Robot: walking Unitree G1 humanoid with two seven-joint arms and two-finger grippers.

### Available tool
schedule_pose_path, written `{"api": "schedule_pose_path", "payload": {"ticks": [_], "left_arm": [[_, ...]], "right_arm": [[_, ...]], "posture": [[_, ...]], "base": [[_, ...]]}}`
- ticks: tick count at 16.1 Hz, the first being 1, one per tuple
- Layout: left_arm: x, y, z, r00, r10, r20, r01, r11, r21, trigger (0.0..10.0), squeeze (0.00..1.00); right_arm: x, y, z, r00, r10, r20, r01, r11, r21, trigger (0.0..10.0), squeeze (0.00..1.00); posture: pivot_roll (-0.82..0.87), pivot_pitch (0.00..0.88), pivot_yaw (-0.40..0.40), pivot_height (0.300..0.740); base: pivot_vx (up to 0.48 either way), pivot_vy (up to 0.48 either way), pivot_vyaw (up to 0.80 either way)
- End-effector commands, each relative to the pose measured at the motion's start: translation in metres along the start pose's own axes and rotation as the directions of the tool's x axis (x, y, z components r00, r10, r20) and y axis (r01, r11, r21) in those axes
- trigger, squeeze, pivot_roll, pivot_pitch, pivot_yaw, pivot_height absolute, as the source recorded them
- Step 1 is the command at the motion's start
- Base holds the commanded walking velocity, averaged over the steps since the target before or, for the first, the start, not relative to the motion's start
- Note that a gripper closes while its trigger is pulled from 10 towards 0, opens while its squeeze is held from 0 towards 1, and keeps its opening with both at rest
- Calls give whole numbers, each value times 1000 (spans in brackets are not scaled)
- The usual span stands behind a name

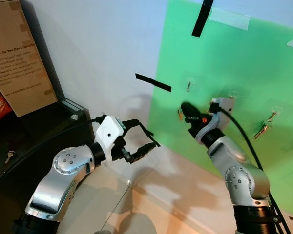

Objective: Hang keys on a hook

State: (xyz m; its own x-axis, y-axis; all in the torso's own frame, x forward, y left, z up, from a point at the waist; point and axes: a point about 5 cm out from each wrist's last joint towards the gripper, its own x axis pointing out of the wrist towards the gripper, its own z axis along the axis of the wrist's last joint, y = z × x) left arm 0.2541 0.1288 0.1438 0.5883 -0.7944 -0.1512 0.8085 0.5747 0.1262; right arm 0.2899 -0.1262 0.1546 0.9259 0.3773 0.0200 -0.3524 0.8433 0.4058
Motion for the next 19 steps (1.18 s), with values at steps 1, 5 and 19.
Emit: {"api": "schedule_pose_path", "payload": {"ticks": [1, 5, 19], "left_arm": [[4, 0, 6, 1000, -17, 8, 17, 1000, 23, 10000, 110], [4, 0, 6, 1000, -23, 6, 23, 999, 22, 10000, 118], [5, 1, 6, 1000, -27, -1, 27, 999, 27, 10000, 125]], "right_arm": [[-5, 3, 12, 996, 54, 66, -53, 999, -9, 10000, 0], [-7, 7, 21, 988, 99, 117, -94, 994, -52, 10000, 0], [12, -9, 24, 982, -104, 155, 113, 992, -51, 10000, 0]], "posture": [[50, 0, -73, 740], [42, 0, -67, 740], [45, 0, -67, 740]], "base": [[0, 0, 0], [0, 0, 0], [0, 0, 0]]}}
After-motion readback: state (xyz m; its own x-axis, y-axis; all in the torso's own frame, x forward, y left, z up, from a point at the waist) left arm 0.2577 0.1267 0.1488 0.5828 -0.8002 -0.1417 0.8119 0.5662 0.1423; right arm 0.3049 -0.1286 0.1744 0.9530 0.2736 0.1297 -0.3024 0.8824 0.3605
